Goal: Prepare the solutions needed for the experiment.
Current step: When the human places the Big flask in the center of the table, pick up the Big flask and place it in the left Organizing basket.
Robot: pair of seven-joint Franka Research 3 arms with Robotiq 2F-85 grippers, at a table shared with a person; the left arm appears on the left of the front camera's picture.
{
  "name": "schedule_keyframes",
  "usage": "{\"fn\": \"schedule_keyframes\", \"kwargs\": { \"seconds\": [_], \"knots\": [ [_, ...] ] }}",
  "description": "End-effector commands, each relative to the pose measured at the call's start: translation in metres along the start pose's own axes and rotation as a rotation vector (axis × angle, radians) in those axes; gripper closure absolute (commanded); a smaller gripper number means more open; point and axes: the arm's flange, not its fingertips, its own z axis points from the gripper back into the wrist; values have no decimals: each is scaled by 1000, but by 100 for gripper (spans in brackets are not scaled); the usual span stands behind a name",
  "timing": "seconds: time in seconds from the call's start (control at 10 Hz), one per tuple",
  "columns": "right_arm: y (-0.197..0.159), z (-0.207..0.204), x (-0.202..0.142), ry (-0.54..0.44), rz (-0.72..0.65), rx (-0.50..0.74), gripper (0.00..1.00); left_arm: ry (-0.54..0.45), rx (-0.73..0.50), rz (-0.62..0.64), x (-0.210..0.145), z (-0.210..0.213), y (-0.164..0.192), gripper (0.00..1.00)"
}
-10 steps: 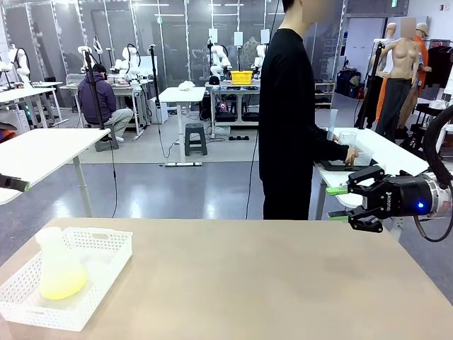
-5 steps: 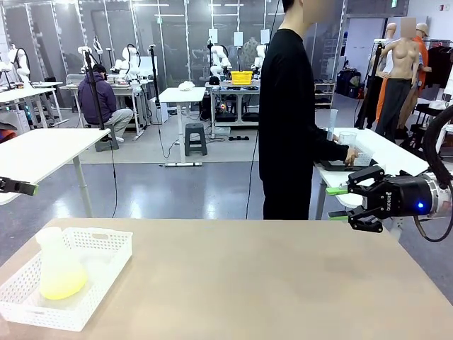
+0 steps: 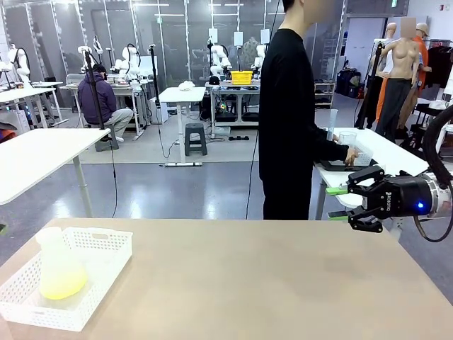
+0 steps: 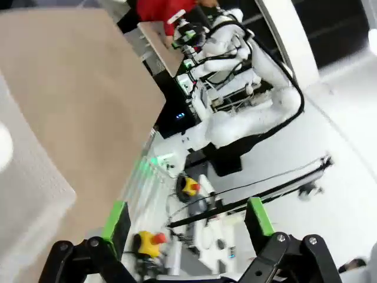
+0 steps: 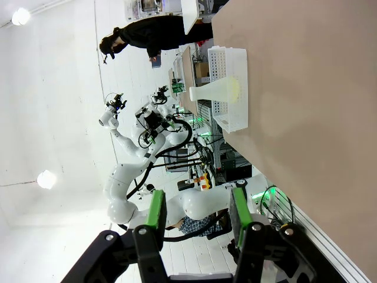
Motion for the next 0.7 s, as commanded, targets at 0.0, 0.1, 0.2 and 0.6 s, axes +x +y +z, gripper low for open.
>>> {"fn": "schedule_keyframes", "kwargs": {
  "seconds": [0.0,0.1,0.2,0.6],
  "knots": [
    [2,0,0,-10,7,-1,44,-69,-5,232,7,-23,7,0],
    [2,0,0,-10,7,-1,44,-127,-9,288,11,-31,15,0],
    [2,0,0,-10,7,-1,44,-186,-81,441,14,-39,21,0],
    [2,0,0,-10,7,-1,44,-208,-87,455,19,-53,34,0]
  ]
}}
